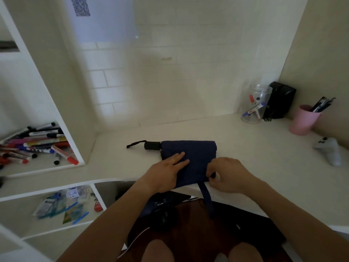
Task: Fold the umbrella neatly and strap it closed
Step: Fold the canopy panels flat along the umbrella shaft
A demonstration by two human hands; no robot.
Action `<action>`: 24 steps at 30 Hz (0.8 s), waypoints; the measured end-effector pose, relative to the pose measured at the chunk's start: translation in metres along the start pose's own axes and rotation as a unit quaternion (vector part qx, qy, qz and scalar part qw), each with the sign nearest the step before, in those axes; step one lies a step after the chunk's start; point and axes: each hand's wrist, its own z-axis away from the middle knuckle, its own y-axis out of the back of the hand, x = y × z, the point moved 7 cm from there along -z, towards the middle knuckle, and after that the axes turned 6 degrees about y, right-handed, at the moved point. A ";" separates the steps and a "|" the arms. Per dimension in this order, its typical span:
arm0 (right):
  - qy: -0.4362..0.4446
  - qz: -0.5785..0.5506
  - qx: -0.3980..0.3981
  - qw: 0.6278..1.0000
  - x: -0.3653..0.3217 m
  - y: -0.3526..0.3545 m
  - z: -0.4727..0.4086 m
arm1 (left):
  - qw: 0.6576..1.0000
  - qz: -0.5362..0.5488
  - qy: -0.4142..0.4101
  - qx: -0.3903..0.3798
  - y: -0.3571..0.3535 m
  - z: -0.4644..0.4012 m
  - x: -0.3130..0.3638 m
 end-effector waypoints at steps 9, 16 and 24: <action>-0.018 0.019 -0.101 0.995 -0.008 -0.060 -0.029 | 0.997 0.009 0.006 -0.079 -0.001 0.001 -0.006; -0.015 -0.009 -0.095 0.995 -0.001 -0.075 -0.024 | 0.994 0.088 0.057 0.011 0.031 -0.016 -0.008; -0.006 -0.015 -0.089 0.996 -0.002 -0.071 -0.021 | 1.000 -0.001 0.010 -0.004 -0.021 0.009 -0.008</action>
